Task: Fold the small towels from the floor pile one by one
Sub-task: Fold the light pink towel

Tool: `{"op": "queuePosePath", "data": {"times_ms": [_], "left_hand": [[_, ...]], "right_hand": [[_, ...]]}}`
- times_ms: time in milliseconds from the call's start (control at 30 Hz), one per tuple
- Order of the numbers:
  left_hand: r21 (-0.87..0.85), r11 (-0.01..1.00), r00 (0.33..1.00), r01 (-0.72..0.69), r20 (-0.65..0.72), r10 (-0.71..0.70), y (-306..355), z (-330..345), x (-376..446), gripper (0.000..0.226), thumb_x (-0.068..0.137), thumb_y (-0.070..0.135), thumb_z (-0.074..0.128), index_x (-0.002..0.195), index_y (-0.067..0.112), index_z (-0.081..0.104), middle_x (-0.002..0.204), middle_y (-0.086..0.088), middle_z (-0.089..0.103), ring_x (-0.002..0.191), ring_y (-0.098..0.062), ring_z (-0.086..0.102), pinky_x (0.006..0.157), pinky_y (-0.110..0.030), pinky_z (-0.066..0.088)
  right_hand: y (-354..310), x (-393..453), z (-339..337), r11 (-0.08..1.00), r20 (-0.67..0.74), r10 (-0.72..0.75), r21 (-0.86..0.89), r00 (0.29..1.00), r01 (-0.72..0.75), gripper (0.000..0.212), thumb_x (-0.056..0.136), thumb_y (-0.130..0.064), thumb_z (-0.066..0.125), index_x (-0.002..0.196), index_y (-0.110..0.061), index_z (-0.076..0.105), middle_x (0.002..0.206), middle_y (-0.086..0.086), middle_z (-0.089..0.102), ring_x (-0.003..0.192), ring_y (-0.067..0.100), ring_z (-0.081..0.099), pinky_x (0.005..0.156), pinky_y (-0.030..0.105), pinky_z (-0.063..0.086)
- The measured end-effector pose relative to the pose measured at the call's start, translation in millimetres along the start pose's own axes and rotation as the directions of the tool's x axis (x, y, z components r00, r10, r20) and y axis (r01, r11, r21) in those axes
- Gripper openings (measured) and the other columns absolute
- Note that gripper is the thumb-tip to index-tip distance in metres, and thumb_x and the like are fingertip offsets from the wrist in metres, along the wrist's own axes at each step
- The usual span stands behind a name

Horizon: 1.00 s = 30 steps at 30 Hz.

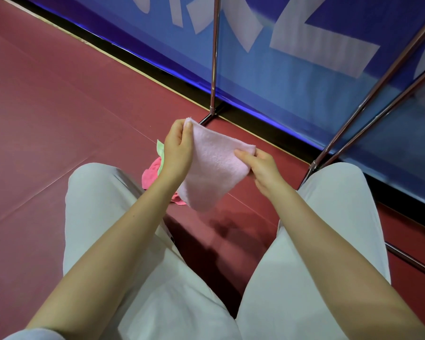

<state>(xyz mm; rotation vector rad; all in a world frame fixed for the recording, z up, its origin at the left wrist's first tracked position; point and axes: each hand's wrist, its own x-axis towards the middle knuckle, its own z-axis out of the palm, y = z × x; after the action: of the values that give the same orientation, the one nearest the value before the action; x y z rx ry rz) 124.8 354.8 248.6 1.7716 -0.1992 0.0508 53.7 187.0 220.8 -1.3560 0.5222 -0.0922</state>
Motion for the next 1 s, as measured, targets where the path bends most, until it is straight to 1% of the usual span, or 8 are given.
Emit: {"op": "queuePosePath", "data": {"times_ms": [100,233,367,500,633,767,900,1000], "left_hand": [[0.066,0.998,0.999,-0.002,0.049,-0.002,0.5,0.0,2.9,0.022,0.102,0.031,0.043,0.083,0.024,0.053,0.079,0.016,0.05,0.068,0.009,0.046,0.071,-0.016,0.038],[0.104,0.994,0.993,-0.02,0.116,0.008,-1.7,0.4,3.1,0.02,0.097,0.029,0.054,0.082,0.016,0.058,0.074,0.014,0.05,0.065,0.005,0.045,0.063,-0.011,0.037],[0.081,0.996,0.996,0.049,0.069,-0.054,-1.7,0.1,3.4,0.034,0.099,0.034,0.05,0.066,0.023,0.05,0.062,0.015,0.042,0.057,0.001,0.039,0.056,-0.016,0.033],[-0.044,0.994,0.995,0.103,0.014,-0.103,-0.3,0.9,3.5,0.042,0.1,0.034,0.047,0.061,0.023,0.04,0.061,0.012,0.032,0.057,-0.004,0.03,0.053,-0.019,0.026],[-0.079,0.991,0.994,0.104,0.024,-0.103,-3.1,1.2,1.7,0.042,0.101,0.035,0.045,0.073,0.004,0.048,0.071,0.0,0.032,0.063,-0.007,0.03,0.058,-0.025,0.025],[-0.052,0.993,0.993,0.106,0.063,-0.102,-7.5,4.4,0.2,0.045,0.101,0.033,0.046,0.081,-0.007,0.054,0.076,-0.005,0.036,0.069,-0.011,0.033,0.059,-0.024,0.028],[-0.006,0.985,0.981,0.175,0.085,-0.174,-17.4,12.7,-4.3,0.048,0.099,0.035,0.048,0.083,-0.009,0.057,0.076,-0.006,0.041,0.069,-0.015,0.036,0.061,-0.029,0.031],[-0.05,0.966,0.964,0.254,0.088,-0.249,-20.2,22.6,-13.7,0.045,0.099,0.035,0.049,0.072,-0.001,0.051,0.07,-0.005,0.036,0.064,-0.014,0.034,0.059,-0.03,0.027]], "right_hand": [[-0.3,-0.7,2.3,0.998,-0.051,-0.023,0.053,0.998,0.026,0.014,0.085,-0.017,0.069,0.096,-0.01,0.071,0.099,0.013,0.071,0.092,0.021,0.066,0.09,0.039,0.051],[-6.6,-2.3,2.1,0.996,-0.138,-0.06,0.061,0.989,0.069,0.013,0.086,-0.022,0.067,0.095,-0.015,0.071,0.101,0.01,0.072,0.1,0.023,0.067,0.092,0.039,0.053],[-11.0,-5.6,2.3,0.992,-0.206,-0.121,0.021,0.971,0.128,0.007,0.087,-0.022,0.065,0.089,-0.017,0.069,0.091,0.005,0.071,0.086,0.016,0.064,0.081,0.032,0.055],[-12.2,-6.8,2.7,0.973,-0.238,-0.228,-0.089,0.944,0.213,0.023,0.087,-0.023,0.063,0.083,0.0,0.061,0.074,0.003,0.056,0.07,0.011,0.048,0.062,0.027,0.044],[-10.1,-6.5,3.7,0.949,-0.26,-0.307,-0.159,0.916,0.272,0.034,0.088,-0.024,0.062,0.075,0.005,0.051,0.069,0.006,0.04,0.066,0.014,0.033,0.059,0.026,0.031],[-7.5,-3.2,1.0,0.968,-0.316,-0.237,-0.155,0.919,0.197,0.021,0.087,-0.028,0.062,0.074,-0.011,0.062,0.065,-0.002,0.053,0.065,0.01,0.047,0.059,0.022,0.041],[-0.3,3.4,-1.8,0.982,-0.399,-0.173,-0.135,0.9,0.129,0.019,0.087,-0.028,0.063,0.087,-0.009,0.067,0.077,-0.001,0.065,0.073,0.012,0.059,0.067,0.026,0.05],[6.6,6.0,-2.5,0.988,-0.44,-0.133,-0.132,0.888,0.082,0.02,0.087,-0.026,0.063,0.098,-0.009,0.068,0.093,0.0,0.07,0.087,0.016,0.065,0.081,0.033,0.055]]}}
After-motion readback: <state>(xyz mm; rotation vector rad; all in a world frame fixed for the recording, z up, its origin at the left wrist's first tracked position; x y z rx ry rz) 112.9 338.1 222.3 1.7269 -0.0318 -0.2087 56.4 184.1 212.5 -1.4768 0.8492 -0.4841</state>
